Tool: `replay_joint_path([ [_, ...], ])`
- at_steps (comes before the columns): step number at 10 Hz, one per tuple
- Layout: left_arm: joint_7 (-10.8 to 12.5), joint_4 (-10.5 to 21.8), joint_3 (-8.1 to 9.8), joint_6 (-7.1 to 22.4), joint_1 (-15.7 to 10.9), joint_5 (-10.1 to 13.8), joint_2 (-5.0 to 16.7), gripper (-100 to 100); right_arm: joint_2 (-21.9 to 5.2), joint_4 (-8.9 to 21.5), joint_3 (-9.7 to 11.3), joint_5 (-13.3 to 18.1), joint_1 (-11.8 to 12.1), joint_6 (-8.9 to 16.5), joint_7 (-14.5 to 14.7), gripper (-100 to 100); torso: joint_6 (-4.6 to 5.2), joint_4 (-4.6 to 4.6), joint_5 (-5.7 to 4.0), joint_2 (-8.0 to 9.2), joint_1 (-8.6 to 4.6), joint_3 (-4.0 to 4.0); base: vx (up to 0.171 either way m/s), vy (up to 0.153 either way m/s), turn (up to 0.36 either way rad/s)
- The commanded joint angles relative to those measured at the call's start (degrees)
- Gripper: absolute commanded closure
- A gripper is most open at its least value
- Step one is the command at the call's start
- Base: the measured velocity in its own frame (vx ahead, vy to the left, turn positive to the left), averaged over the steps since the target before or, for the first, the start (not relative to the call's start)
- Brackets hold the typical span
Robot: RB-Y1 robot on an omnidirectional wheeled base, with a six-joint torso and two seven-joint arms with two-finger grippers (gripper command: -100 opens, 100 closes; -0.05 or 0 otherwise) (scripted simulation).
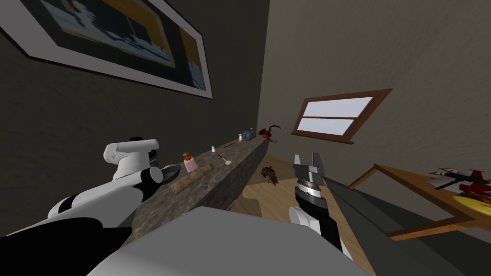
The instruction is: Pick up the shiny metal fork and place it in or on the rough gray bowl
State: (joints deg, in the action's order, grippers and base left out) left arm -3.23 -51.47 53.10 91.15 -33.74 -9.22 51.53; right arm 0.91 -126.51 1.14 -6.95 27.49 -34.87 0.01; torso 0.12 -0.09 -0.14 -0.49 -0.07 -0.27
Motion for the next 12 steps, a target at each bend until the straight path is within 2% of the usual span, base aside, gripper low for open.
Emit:
replay_joint_path([
  [1,0.0,0.0,0.0,0.0,0.0,0.0,0.0,100,0.0,0.0,0.0,0.0,0.0,0.0,0.0,0,0.0,0.0,0.0,0.0,0.0,0.0,0.031,0.03,-0.027],
  [2,0.0,0.1,-0.05,-0.1,0.0,0.0,0.1,-100,0.0,0.0,0.0,0.0,0.0,0.0,0.0,0,-0.06,0.02,0.01,0.13,-0.08,0.07,0.007,0.005,-0.001],
  [6,0.0,0.1,-0.05,-0.1,0.0,0.0,0.0,-100,0.0,0.0,0.0,0.0,0.0,0.0,0.0,0,-0.07,0.08,-0.03,0.34,-0.21,0.2,0.0,0.0,0.0],
  [7,0.0,0.1,-0.05,-0.1,0.0,0.0,0.0,0,0.0,0.0,0.0,0.0,0.0,0.0,0.0,0,-0.07,0.08,-0.03,0.34,-0.21,0.2,0.0,0.0,0.0],
  [8,-0.8,-0.9,0.39,2.1,-0.7,-0.4,1.2,-100,0.0,0.0,0.0,0.0,0.0,0.0,0.0,0,-0.07,0.08,-0.03,0.35,-0.21,0.2,-0.003,0.006,-0.042],
  [12,-2.3,-2.9,1.27,6.6,-2.0,-1.2,3.6,-100,0.0,0.0,0.0,0.0,0.0,0.0,0.0,0,-0.06,0.09,-0.03,0.37,-0.17,0.22,-0.005,0.013,-0.045],
])
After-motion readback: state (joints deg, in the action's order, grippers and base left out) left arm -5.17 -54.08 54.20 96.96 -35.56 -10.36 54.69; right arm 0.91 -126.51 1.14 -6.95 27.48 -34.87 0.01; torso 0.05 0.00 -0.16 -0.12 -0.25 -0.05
